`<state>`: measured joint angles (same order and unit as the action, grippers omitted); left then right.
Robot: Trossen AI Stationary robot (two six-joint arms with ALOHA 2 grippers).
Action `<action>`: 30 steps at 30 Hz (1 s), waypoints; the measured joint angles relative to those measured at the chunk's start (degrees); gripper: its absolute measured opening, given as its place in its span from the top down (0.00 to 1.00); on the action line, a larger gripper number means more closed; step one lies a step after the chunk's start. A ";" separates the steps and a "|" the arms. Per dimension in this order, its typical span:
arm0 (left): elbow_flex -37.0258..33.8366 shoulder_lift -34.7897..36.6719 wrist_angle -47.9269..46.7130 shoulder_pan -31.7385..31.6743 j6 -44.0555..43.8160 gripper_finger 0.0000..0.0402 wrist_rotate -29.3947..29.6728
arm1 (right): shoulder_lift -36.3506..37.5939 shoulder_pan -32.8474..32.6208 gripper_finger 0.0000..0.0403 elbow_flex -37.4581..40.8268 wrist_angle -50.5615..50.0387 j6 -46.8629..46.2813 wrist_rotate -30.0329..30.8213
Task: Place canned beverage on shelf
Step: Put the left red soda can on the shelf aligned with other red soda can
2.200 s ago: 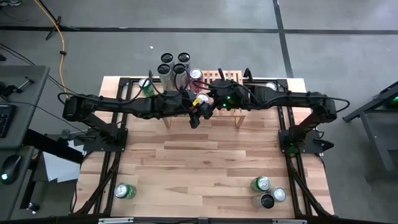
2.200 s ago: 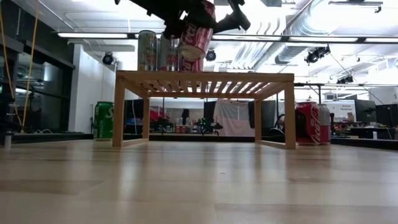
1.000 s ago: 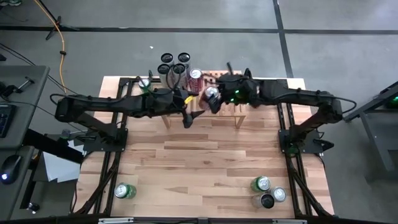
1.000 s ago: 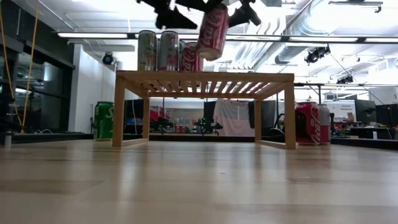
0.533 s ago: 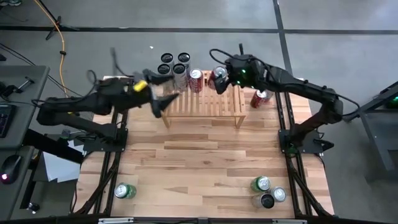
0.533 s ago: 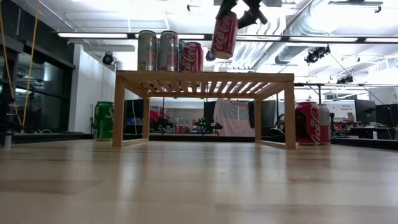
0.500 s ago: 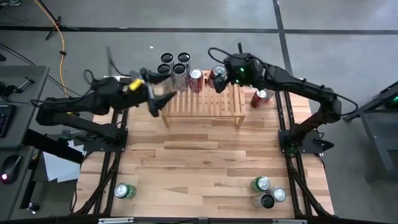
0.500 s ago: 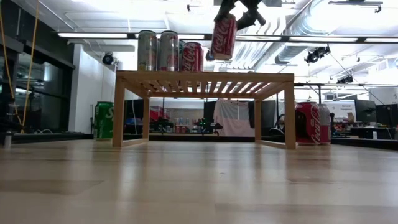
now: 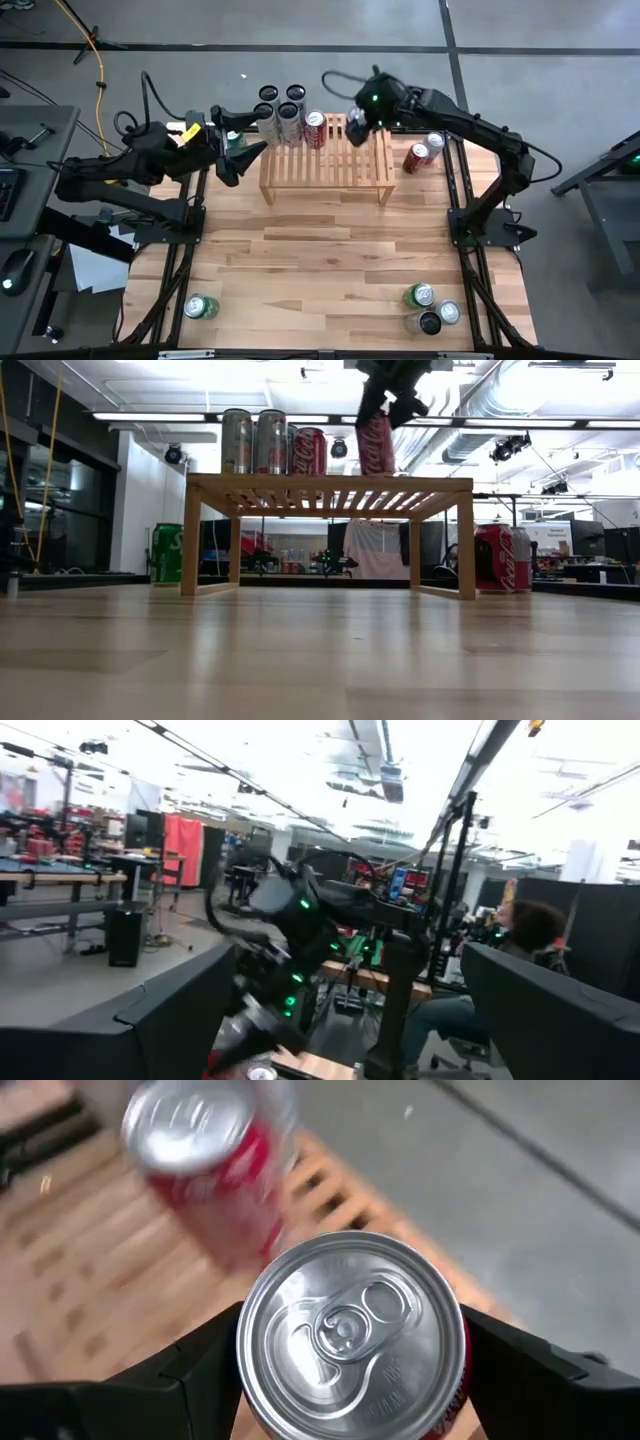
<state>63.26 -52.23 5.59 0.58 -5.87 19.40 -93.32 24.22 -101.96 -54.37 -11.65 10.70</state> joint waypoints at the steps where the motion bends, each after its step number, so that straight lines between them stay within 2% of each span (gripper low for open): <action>1: 0.00 -0.11 -0.02 0.00 0.02 0.06 0.62 | 0.00 -0.97 0.28 0.61 -0.62 -0.16 -0.26; 4: -0.04 -0.30 -0.29 -0.02 0.78 0.06 2.09 | 0.67 -4.69 0.28 4.27 1.57 -1.61 -1.32; 9: -0.05 -0.25 -0.02 -0.02 1.49 0.06 3.81 | 1.37 -10.86 0.28 9.81 12.57 -7.22 -3.27; 14: -0.06 -0.23 0.60 -0.04 1.51 0.06 4.23 | 1.10 -13.84 0.28 9.34 19.87 -9.08 1.88; 16: -0.06 -0.26 0.73 -0.06 1.53 0.06 4.33 | 0.37 -13.89 0.28 9.23 20.91 -9.88 3.70; 23: -0.07 -0.24 1.94 -0.18 1.58 0.06 4.48 | -2.71 -13.15 0.28 8.34 24.33 -15.04 3.89; 30: -0.07 -0.23 2.08 -0.17 1.53 0.06 4.45 | -7.91 -13.19 0.28 -0.62 16.78 -14.91 4.20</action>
<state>63.20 -52.47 7.67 0.40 -4.34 23.86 -101.22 11.03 -102.59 -37.59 -26.57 14.91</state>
